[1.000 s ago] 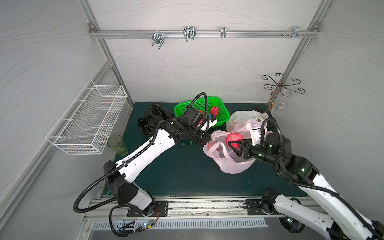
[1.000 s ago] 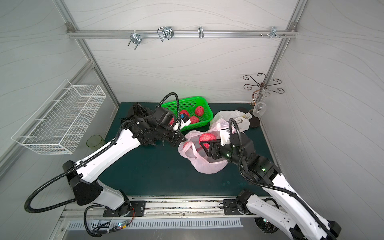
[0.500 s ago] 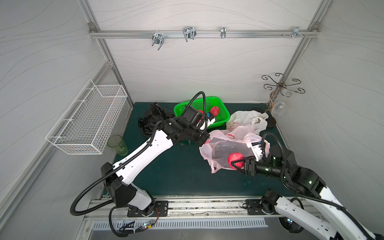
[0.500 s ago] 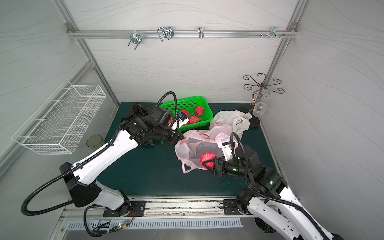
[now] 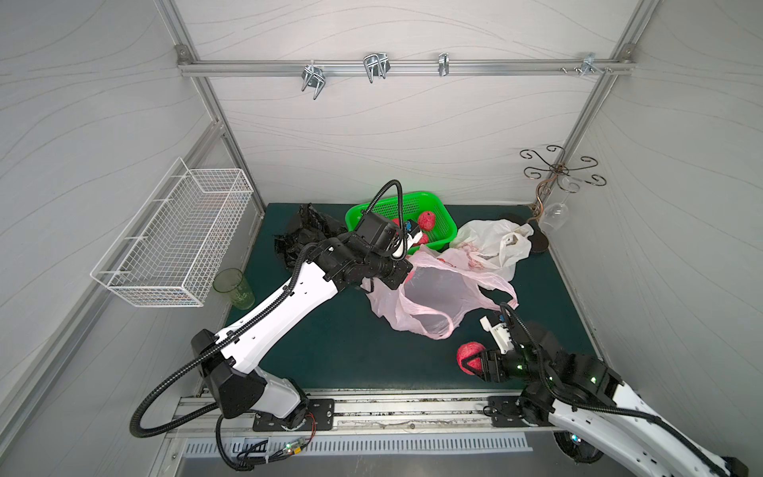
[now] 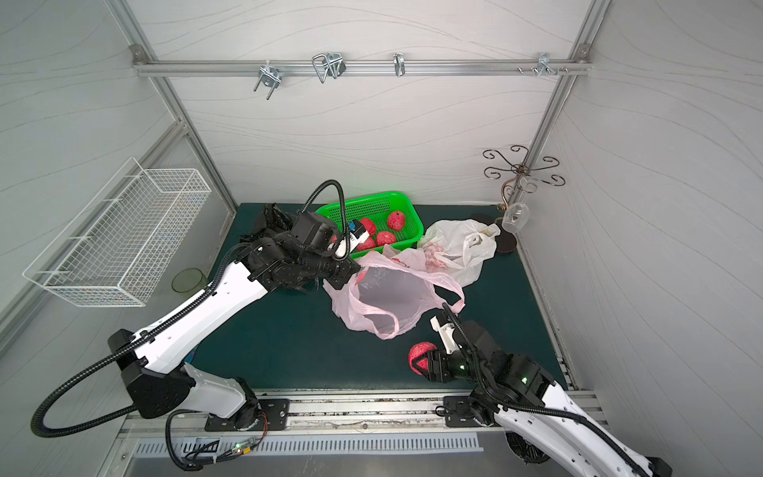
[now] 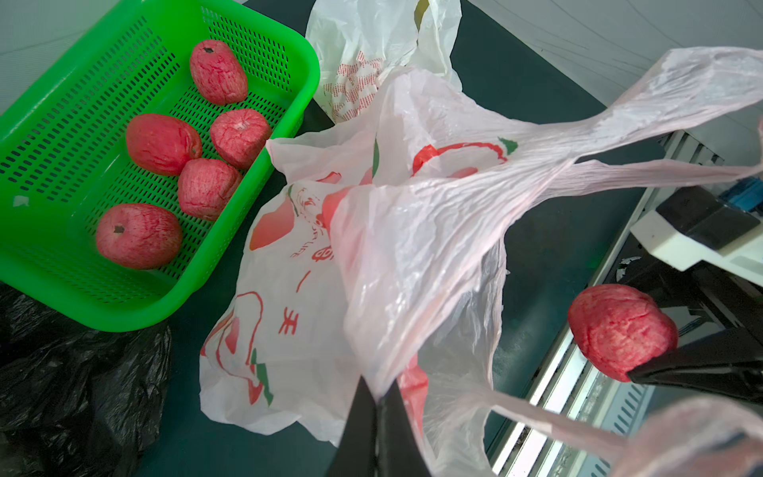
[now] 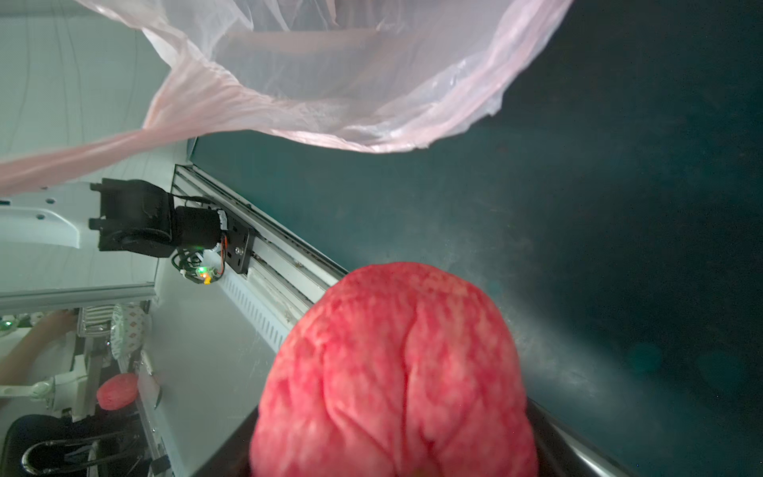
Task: Untie the knot of a plastic bag & take out the apple
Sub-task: Pick up the apple from the plastic bag.
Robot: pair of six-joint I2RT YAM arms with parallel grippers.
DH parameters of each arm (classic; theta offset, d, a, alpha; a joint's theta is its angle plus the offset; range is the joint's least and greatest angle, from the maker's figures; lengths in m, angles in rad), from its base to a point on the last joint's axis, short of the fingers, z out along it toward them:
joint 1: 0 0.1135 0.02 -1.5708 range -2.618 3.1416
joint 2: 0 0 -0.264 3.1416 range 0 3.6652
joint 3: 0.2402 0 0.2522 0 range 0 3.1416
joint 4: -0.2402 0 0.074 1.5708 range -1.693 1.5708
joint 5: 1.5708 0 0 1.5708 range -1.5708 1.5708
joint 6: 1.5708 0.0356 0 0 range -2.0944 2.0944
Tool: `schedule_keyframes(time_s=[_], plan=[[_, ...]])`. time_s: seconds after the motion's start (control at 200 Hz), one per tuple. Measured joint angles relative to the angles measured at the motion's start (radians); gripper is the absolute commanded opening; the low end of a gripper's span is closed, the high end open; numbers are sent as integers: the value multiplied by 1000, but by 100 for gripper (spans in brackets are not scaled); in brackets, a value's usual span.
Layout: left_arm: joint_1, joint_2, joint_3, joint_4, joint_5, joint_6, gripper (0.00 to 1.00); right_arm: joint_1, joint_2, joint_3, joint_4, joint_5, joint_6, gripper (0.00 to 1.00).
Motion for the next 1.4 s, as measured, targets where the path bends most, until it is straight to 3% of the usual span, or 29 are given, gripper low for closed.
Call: schedule_keyframes(time_s=[0.2,0.365,0.475,0.6,0.685,0.99,1.141,1.266,1.276,1.286,1.296,1.331,1.361,1.366,1.376,1.396], plan=[[0,0,0,-3,-111,6,4,44,0,1,-8,74,29,4],[0,25,6,-23,-208,14,6,82,72,69,-5,14,3,10],[2,66,9,-31,-212,15,3,201,202,166,27,-50,-23,11],[2,81,9,-47,-203,25,0,367,293,311,8,18,-53,10],[2,78,9,-52,-188,29,0,402,317,435,-32,107,-78,0],[2,76,9,-56,-49,45,0,406,281,804,-167,550,-176,0],[2,58,9,-53,24,50,0,406,273,838,-159,761,-262,0],[1,52,9,-53,103,55,0,406,273,777,-42,978,-399,0],[0,52,9,-53,111,56,0,406,273,769,-26,999,-414,3],[0,52,9,-53,116,56,0,406,273,761,-8,1014,-427,17],[-1,52,9,-53,122,56,0,406,274,754,11,1030,-443,24],[-4,52,9,-53,139,59,0,401,278,730,72,1080,-497,30],[-7,52,9,-53,150,61,0,387,287,714,129,1114,-543,18],[-8,52,9,-53,153,62,0,385,288,712,135,1117,-549,8],[-10,52,9,-54,155,63,0,378,292,709,153,1123,-563,2],[-13,52,9,-54,158,66,0,360,304,706,185,1137,-586,0]])
